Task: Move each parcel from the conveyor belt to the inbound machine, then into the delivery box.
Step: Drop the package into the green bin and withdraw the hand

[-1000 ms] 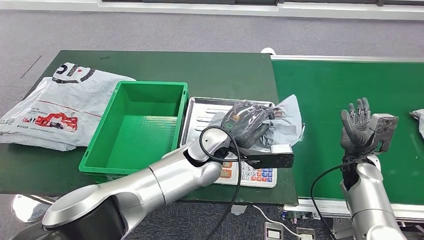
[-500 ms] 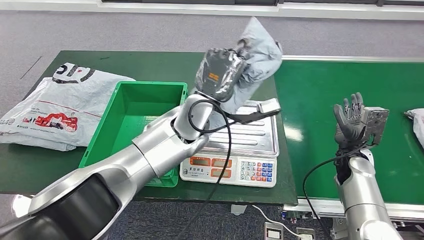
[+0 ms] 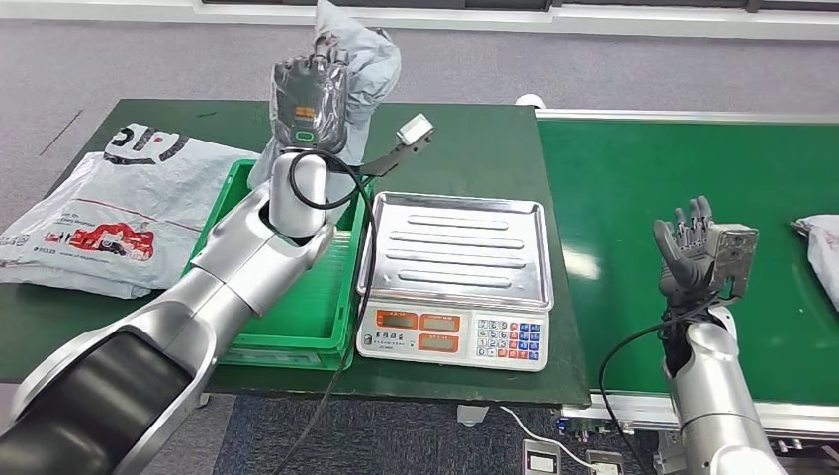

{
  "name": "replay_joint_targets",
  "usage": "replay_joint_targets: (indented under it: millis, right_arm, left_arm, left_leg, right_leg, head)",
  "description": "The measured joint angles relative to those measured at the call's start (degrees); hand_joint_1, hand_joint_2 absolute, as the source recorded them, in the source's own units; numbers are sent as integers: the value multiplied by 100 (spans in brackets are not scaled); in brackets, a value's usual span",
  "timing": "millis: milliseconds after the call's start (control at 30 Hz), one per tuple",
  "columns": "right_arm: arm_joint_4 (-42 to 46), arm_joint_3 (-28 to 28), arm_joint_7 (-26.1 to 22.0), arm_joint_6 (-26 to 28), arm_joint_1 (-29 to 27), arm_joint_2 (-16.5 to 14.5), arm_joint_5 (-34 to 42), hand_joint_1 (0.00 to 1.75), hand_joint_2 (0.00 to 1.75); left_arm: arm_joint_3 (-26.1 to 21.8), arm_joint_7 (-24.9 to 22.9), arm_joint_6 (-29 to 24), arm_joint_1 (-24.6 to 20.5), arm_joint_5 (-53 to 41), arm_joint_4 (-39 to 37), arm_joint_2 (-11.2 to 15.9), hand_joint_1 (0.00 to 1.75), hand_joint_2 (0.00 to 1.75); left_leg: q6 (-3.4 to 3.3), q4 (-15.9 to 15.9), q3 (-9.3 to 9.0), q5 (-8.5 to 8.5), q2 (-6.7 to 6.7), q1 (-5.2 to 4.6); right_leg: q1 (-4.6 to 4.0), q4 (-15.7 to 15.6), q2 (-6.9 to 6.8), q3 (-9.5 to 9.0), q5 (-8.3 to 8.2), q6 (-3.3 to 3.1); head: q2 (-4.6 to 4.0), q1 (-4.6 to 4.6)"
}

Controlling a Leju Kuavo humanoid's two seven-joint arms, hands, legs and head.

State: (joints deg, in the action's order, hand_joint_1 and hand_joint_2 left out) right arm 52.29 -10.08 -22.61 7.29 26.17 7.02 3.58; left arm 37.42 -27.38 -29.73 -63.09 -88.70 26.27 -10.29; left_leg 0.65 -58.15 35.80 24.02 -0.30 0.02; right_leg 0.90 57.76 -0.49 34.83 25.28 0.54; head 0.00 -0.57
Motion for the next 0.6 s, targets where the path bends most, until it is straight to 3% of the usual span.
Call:
replay_joint_targets:
  millis: [167,333,367,467,500,600]
  right_arm:
    - [111,-56,42,-19,-120,0,8,0,175]
    - [208,-130,56,-92,-219,0,16,0,175]
    - [228,-141,57,-105,-247,0,16,0,175]
    - [270,-150,74,-129,-289,1,11,0,175]
    - [275,-150,85,-145,-289,3,7,0,175]
    - [275,-150,121,-203,-257,10,-18,0,175]
  left_arm:
    - [-1,-85,255,5,0,-137,247,175,175]
    - [-9,-89,897,35,0,-296,442,175,175]
    - [-15,-80,972,51,0,-331,484,165,175]
    - [-68,17,1200,97,0,-418,571,34,175]
    - [-109,79,1326,111,0,-444,585,0,175]
    - [-271,315,1529,200,35,-507,619,0,175]
  left_leg:
    - [0,0,0,-1,2,1]
    - [1,0,1,0,4,1]
    - [1,0,1,0,3,1]
    - [1,0,3,0,2,1]
    - [1,0,3,0,2,1]
    - [0,0,4,0,3,0]
  right_leg:
    - [-1,0,2,3,-1,-1]
    - [-1,0,5,4,-1,-1]
    - [-1,0,5,5,0,-1]
    - [-1,0,2,6,0,-1]
    - [-1,0,3,6,0,-1]
    - [0,0,5,6,0,-1]
  head:
    - [0,0]
    - [0,-1]
    - [0,0]
    - [0,0]
    - [0,0]
    - [0,0]
